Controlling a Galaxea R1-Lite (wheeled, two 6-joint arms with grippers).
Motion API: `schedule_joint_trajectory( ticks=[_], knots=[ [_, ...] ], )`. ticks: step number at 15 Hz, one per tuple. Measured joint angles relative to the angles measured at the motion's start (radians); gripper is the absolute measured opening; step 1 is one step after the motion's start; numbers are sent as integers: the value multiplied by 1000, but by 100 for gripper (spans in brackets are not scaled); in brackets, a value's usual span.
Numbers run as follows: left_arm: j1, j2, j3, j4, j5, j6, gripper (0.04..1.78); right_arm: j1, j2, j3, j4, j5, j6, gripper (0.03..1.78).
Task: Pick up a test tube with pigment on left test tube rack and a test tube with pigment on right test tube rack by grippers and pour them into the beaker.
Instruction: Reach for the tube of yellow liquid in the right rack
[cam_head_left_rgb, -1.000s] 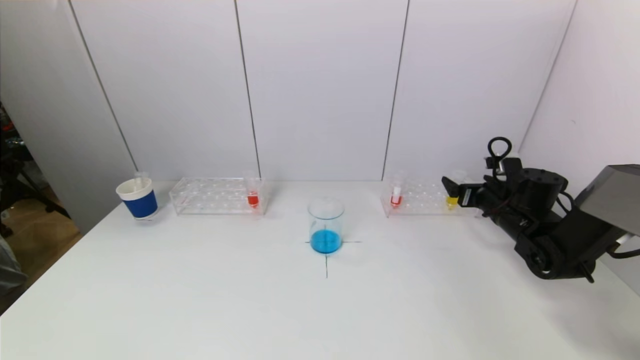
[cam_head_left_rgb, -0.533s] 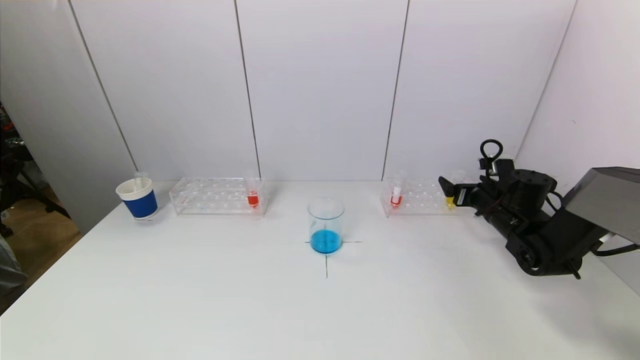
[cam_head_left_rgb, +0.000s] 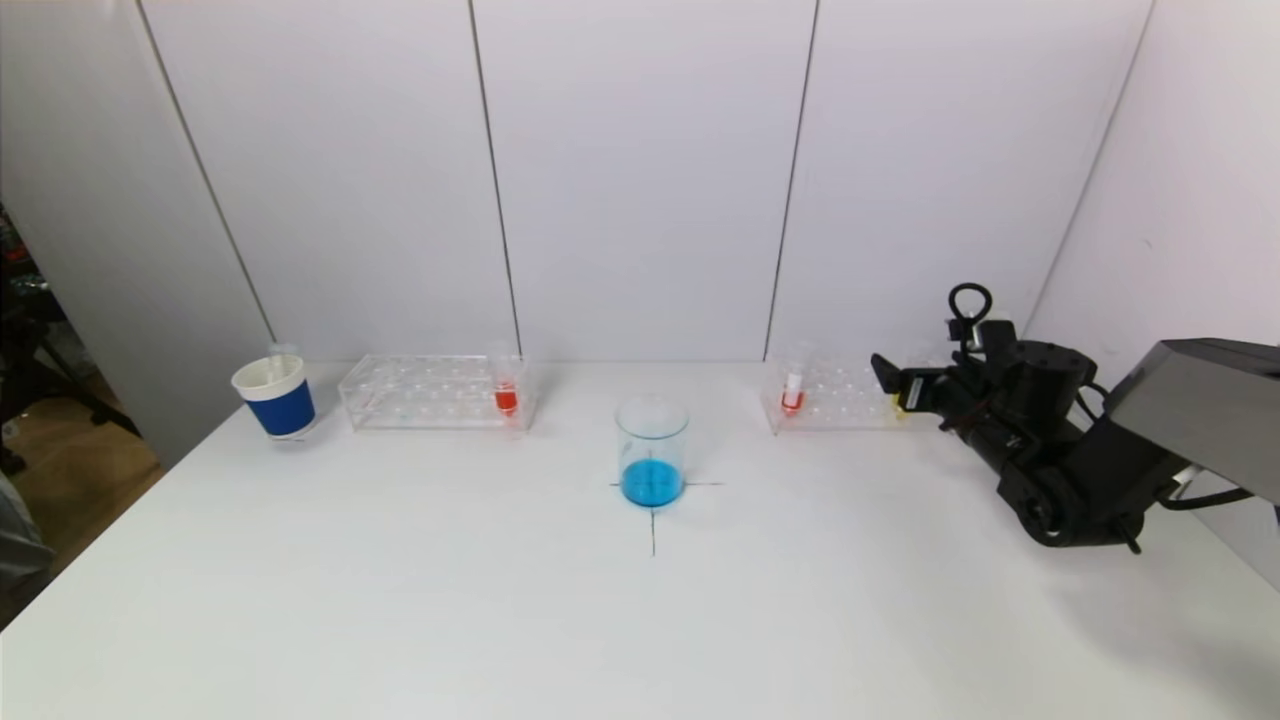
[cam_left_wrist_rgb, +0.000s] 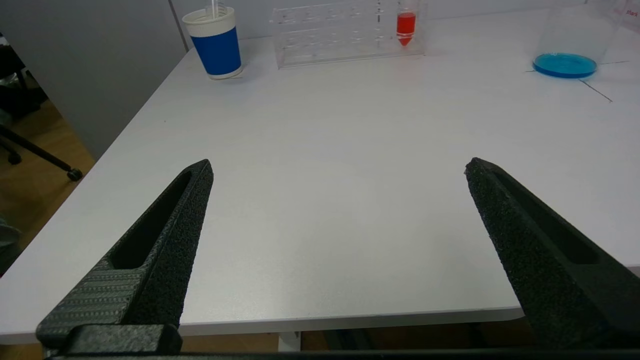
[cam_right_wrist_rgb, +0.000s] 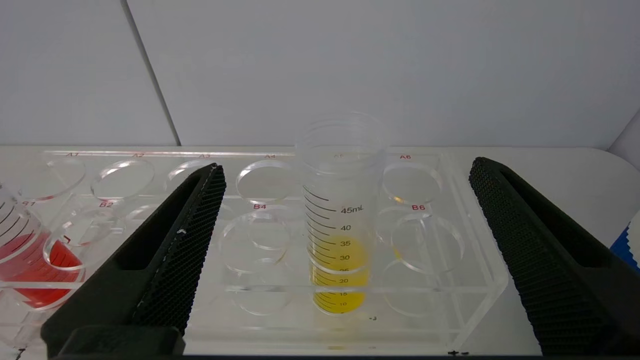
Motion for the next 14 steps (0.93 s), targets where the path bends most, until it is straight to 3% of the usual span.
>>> schedule_joint_trajectory(
  ticks=[14],
  knots=[
    [0,0,0,0,0,0,176,0,18,-41,8,0,-3,177]
  ],
)
